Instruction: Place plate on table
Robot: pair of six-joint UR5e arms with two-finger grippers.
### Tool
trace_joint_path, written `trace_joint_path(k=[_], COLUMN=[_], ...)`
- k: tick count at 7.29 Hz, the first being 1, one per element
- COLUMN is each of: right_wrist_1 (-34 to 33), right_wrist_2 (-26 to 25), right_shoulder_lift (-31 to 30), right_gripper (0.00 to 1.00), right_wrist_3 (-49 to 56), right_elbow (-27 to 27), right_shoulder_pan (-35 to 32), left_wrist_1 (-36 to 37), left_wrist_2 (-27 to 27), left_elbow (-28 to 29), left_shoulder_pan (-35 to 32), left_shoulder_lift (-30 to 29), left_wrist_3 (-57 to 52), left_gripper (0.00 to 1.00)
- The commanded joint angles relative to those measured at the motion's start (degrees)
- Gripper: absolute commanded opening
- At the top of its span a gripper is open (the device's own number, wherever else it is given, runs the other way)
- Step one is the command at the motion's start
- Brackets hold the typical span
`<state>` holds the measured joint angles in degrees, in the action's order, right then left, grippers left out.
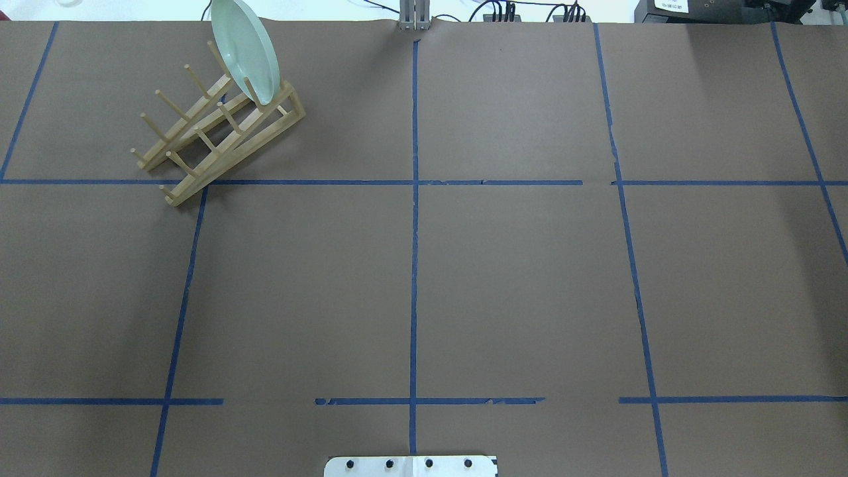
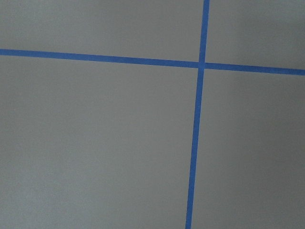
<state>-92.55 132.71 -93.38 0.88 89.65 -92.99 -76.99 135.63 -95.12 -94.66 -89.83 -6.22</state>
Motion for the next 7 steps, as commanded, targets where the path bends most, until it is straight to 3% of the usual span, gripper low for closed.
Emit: trace_joint_path(k=[1, 4, 5, 6, 7], right_wrist_1=[0.0, 0.0, 0.0, 0.0, 0.0], right_wrist_2=[0.0, 0.0, 0.0, 0.0, 0.0], right_shoulder_lift=[0.0, 0.0, 0.0, 0.0, 0.0], right_gripper=[1.00, 1.00, 1.00, 1.00, 1.00], right_wrist_3=[0.0, 0.0, 0.0, 0.0, 0.0], right_elbow=[0.0, -0.1, -0.1, 0.0, -0.1], right_shoulder_pan=[0.0, 0.0, 0.0, 0.0, 0.0], left_wrist_1=[0.3, -1.0, -5.9, -10.4, -12.5], left_wrist_2=[1.6, 1.7, 3.0, 6.3, 12.1], left_elbow=[-1.0, -0.5, 0.6, -1.1, -0.7], left_shoulder_pan=[0.0, 0.0, 0.0, 0.0, 0.7], left_shoulder_lift=[-0.6, -0.4, -0.1, 0.6, 0.0], left_wrist_3=[-0.4, -0.5, -0.4, 1.3, 10.8], left_gripper=[1.00, 1.00, 1.00, 1.00, 1.00])
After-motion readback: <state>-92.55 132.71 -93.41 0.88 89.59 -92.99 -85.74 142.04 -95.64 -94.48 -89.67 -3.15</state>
